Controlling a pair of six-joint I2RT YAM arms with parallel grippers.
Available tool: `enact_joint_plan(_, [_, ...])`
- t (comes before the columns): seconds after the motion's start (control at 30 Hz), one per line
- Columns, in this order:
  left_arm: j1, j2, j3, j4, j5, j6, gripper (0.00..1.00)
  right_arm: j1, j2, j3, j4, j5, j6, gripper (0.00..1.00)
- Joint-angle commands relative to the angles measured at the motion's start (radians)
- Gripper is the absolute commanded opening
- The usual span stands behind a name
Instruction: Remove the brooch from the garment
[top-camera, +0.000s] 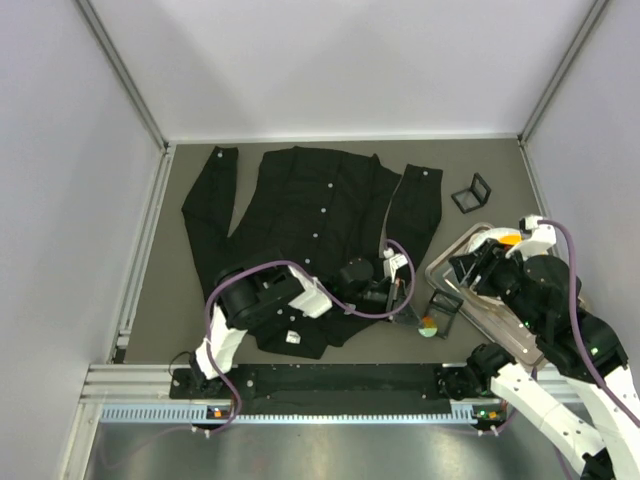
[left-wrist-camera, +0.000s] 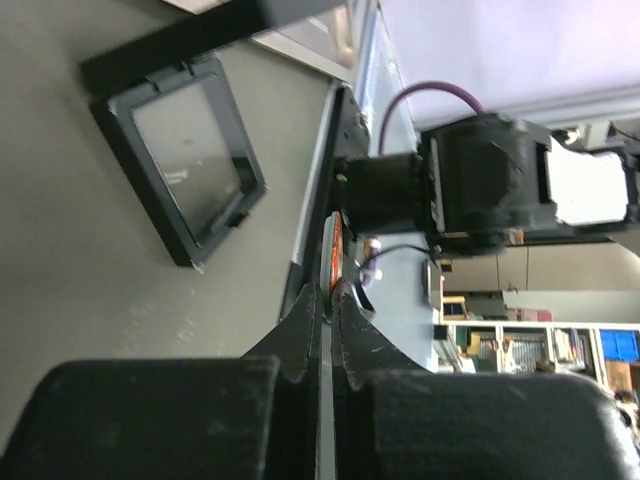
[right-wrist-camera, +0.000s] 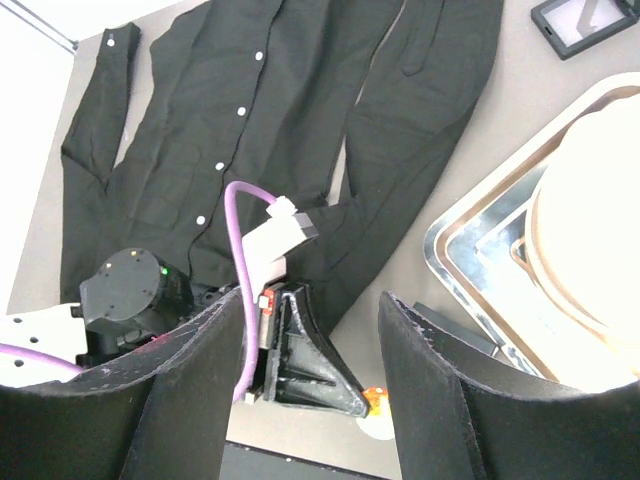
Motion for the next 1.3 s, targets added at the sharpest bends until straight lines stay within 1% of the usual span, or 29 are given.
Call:
enact_joint_plan(0.0, [-0.026,0.042,0.093,0.030,-0.109,0.031,0.00,-0.005,-0.033,0.012,-0.024,0.028,-0.053,0.56])
enact_joint_plan(0.07, [-0.029,0.069,0.116,0.009,-0.135,0.024,0.00,-0.007,-0.047,0.007,-0.026,0.028,-0.060,0.56])
enact_joint_plan(0.23, [-0.032,0.152,0.195,-0.019,-0.135,-0.021,0.00,-0.005,-0.061,0.004,-0.029,0.013,-0.064,0.56])
enact_joint_plan(0.53, [-0.036,0.157,0.271,-0.192,-0.163,0.030,0.00,-0.005,-0.081,-0.002,-0.029,0.016,-0.078,0.56])
enact_joint_plan(0.67, [-0.041,0.164,0.279,-0.194,-0.152,0.016,0.00,-0.005,-0.085,-0.010,-0.030,0.016,-0.075,0.56])
enact_joint_plan(0.93, [-0.043,0.155,0.299,-0.296,-0.164,0.028,0.00,-0.005,-0.085,-0.010,-0.029,0.014,-0.075,0.56])
enact_joint_plan(1.03, [-0.046,0.155,0.301,-0.290,-0.158,0.019,0.00,-0.005,-0.087,-0.013,-0.030,0.014,-0.074,0.56])
enact_joint_plan(1.17, [-0.046,0.155,0.310,-0.309,-0.158,0.019,0.03,-0.005,-0.085,-0.016,-0.029,0.009,-0.069,0.56])
enact_joint_plan(1.27, [-0.047,0.148,0.313,-0.326,-0.156,0.021,0.09,-0.005,-0.085,-0.019,-0.029,0.006,-0.067,0.56])
